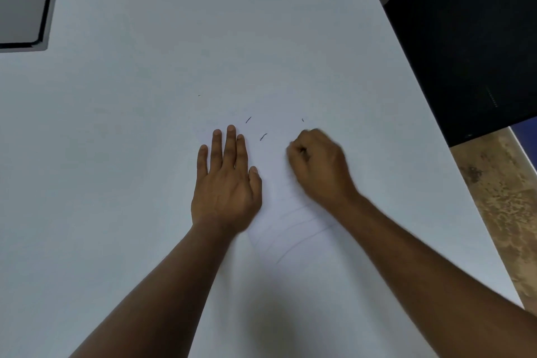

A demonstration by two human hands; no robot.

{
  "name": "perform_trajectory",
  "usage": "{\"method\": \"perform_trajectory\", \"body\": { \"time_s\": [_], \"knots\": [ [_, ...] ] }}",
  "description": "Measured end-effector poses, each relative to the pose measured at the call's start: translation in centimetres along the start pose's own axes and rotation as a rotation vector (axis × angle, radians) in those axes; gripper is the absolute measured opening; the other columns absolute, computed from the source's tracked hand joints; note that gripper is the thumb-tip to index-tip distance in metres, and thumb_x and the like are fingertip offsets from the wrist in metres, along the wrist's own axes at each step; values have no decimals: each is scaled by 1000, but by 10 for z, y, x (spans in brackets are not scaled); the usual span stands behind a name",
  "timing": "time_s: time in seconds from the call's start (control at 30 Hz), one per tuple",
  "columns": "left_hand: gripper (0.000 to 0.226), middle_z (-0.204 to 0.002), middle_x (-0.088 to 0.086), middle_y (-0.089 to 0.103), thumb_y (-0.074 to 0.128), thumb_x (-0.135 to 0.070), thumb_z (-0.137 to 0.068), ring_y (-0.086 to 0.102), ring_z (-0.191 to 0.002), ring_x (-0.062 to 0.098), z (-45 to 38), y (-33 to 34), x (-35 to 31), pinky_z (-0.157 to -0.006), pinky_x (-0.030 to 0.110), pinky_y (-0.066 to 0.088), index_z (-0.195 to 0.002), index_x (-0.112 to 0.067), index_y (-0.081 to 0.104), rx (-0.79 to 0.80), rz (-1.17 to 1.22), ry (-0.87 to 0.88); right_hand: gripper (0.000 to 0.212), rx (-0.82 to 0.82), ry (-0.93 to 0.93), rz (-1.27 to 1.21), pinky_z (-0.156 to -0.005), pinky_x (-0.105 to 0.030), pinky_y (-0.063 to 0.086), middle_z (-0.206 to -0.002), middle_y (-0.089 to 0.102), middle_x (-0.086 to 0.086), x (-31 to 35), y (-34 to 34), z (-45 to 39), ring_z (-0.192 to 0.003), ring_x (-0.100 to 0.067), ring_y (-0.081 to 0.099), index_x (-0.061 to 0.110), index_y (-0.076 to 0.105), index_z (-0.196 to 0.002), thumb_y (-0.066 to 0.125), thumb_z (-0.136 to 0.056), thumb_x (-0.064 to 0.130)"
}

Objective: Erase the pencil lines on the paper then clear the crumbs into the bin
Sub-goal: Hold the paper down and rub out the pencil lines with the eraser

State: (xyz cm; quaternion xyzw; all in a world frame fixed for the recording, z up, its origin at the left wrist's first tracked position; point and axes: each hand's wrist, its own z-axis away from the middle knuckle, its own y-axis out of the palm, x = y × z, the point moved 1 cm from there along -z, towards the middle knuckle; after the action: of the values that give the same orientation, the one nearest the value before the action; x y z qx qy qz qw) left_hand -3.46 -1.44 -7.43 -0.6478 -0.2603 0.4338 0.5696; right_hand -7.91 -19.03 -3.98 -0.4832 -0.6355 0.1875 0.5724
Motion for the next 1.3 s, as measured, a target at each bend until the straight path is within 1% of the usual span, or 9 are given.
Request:
{"method": "perform_trajectory", "body": {
  "time_s": [0.13, 0.23, 0.33, 0.53, 0.7, 0.83, 0.93, 1.13, 1.3],
  "knots": [
    [68, -172, 7, 0, 14, -39, -103, -7, -159, 24, 2, 0, 0, -128, 47, 0, -163, -8, 10, -3, -5, 3, 12, 121, -194, 158, -60, -41, 47, -75, 53, -10, 13, 15, 27, -67, -31, 52, 9, 54, -77, 52, -89, 12],
    [68, -172, 6, -2, 13, -39, -103, -10, -158, 23, 2, 0, 0, -128, 46, -2, -163, -9, 7, 2, 6, 2, 10, -46, -14, 360, -60, -42, 44, -73, 54, -10, -26, -8, 7, -69, -34, 55, 11, 53, -76, 47, -83, 16],
    [69, -172, 6, -2, 13, -40, -102, -10, -158, 23, 1, 0, 0, -128, 46, -2, -163, -9, 7, 0, 3, -2, 14, -107, 73, 274, -60, -43, 43, -73, 53, -10, -29, -18, 2, -68, -35, 54, 12, 51, -74, 45, -84, 18],
    [70, -172, 5, -3, 12, -41, -101, -11, -158, 23, 2, -2, 0, -128, 46, -2, -163, -9, 7, 17, 4, -3, 15, 54, -173, 328, -59, -42, 47, -75, 54, -10, 10, 12, 29, -65, -32, 55, 11, 55, -79, 44, -87, 18],
    [71, -172, 5, -6, 11, -42, -100, -14, -158, 24, 1, -2, -1, -128, 47, -3, -163, -10, 5, 20, 1, -8, 10, -98, 53, 367, -59, -40, 41, -73, 50, -12, -49, -26, -4, -65, -34, 53, 9, 50, -74, 54, -83, 4],
    [71, -172, 5, -7, 10, -43, -100, -14, -158, 26, 1, -2, -1, -128, 47, -2, -164, -11, 5, 23, -6, -11, 14, -44, -60, 146, -58, -41, 43, -73, 49, -11, -12, -7, 13, -64, -32, 50, 8, 50, -72, 52, -86, 5],
    [72, -172, 6, -6, 9, -44, -100, -13, -158, 26, 2, -2, 0, -128, 48, -2, -163, -11, 5, 20, -7, -9, 13, 56, -167, 228, -58, -44, 46, -73, 50, -13, -9, -1, 24, -64, -34, 50, 7, 52, -75, 47, -87, 8],
    [70, -172, 6, -4, 13, -42, -101, -11, -158, 27, 2, -2, 0, -128, 47, -2, -164, -12, 7, -3, 27, -14, 15, -15, 171, 223, -61, -42, 48, -73, 56, -8, -61, -47, -10, -67, -24, 52, 7, 52, -75, 56, -89, 5],
    [67, -171, 7, 11, 18, -36, -101, 3, -159, 26, 4, -7, 1, -129, 42, 2, -163, -11, 14, -50, 138, 12, 8, -120, 664, -483, -66, -25, 53, -86, 70, 2, -46, -53, 9, -71, -13, 68, 16, 70, -95, 65, -92, 11]
  ]
}}
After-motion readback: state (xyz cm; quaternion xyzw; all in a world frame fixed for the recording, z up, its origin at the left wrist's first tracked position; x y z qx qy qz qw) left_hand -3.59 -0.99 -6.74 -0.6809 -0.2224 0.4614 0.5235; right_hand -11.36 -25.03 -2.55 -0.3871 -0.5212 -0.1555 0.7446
